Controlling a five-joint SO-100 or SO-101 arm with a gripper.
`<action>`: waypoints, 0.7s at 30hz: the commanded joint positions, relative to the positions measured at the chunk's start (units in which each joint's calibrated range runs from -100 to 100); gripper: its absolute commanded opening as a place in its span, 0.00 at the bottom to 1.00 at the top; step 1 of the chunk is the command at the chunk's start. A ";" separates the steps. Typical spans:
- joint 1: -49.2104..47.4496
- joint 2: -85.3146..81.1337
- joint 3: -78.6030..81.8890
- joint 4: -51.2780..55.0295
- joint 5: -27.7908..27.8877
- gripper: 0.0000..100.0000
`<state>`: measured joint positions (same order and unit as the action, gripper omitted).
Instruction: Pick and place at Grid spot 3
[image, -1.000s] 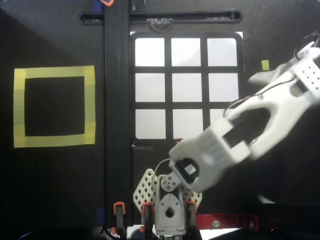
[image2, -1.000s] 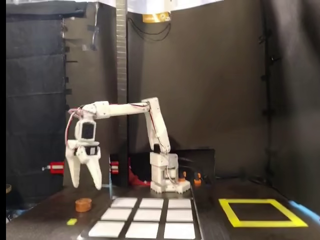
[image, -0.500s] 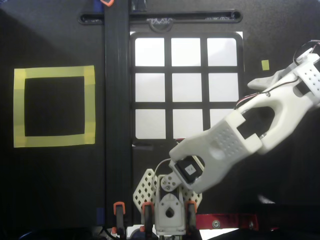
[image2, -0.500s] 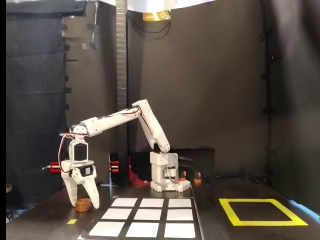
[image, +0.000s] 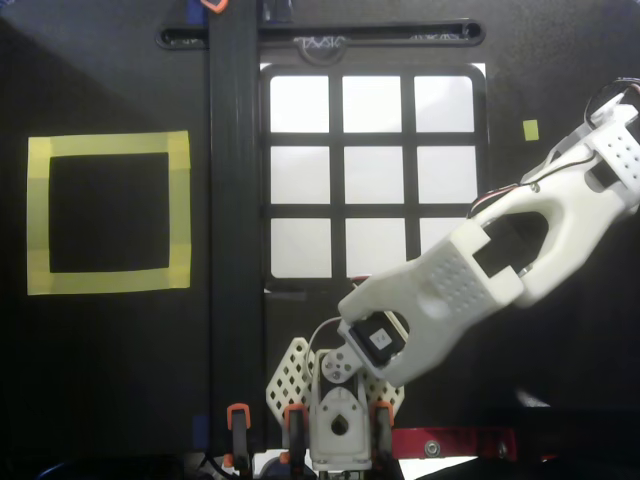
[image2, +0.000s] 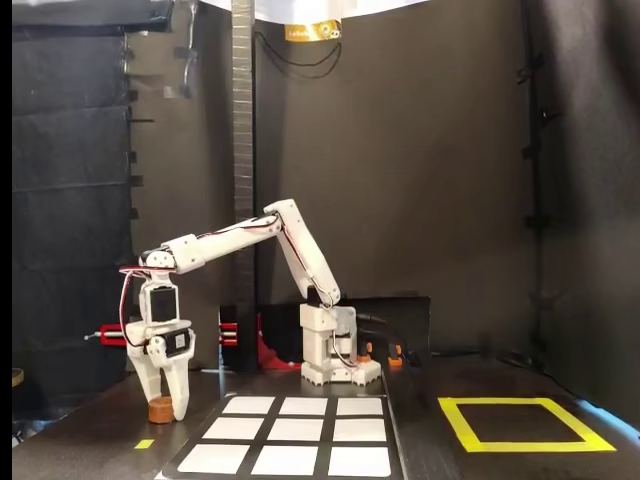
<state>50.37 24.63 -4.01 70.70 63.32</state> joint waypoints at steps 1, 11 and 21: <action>-0.47 -3.94 -1.21 1.15 -0.24 0.12; -3.24 -23.60 -1.21 15.10 -1.47 0.12; -10.36 -26.43 -1.12 19.09 -9.18 0.12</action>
<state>43.56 1.13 -4.01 89.08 58.24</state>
